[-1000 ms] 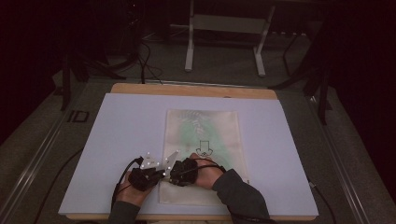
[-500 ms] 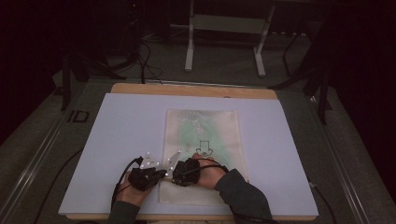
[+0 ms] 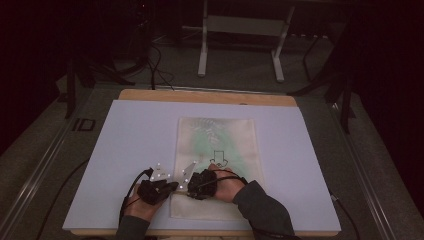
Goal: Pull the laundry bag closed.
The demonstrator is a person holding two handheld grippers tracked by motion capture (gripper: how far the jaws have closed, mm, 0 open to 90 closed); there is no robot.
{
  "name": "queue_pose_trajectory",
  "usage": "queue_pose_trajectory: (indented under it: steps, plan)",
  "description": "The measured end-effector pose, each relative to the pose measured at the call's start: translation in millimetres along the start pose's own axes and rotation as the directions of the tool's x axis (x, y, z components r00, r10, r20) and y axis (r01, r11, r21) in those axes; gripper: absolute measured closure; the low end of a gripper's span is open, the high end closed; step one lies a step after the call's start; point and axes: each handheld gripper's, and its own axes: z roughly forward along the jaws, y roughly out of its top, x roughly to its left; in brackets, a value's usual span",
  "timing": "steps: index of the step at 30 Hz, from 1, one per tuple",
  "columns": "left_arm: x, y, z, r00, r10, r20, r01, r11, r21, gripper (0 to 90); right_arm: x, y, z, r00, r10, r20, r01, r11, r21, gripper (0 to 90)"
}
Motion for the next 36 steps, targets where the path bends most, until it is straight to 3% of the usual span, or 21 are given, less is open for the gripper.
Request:
queue_pose_trajectory:
  steps: [36]
  plan:
    - [0.1, 0.1, -0.1, 1.0000, 0.001, 0.001, -0.001, 1.0000, 0.002, 89.5, 0.3, -11.6, -7.2, 1.0000, 0.006, -0.006, -0.006, 1.000, 0.016, 82.5]
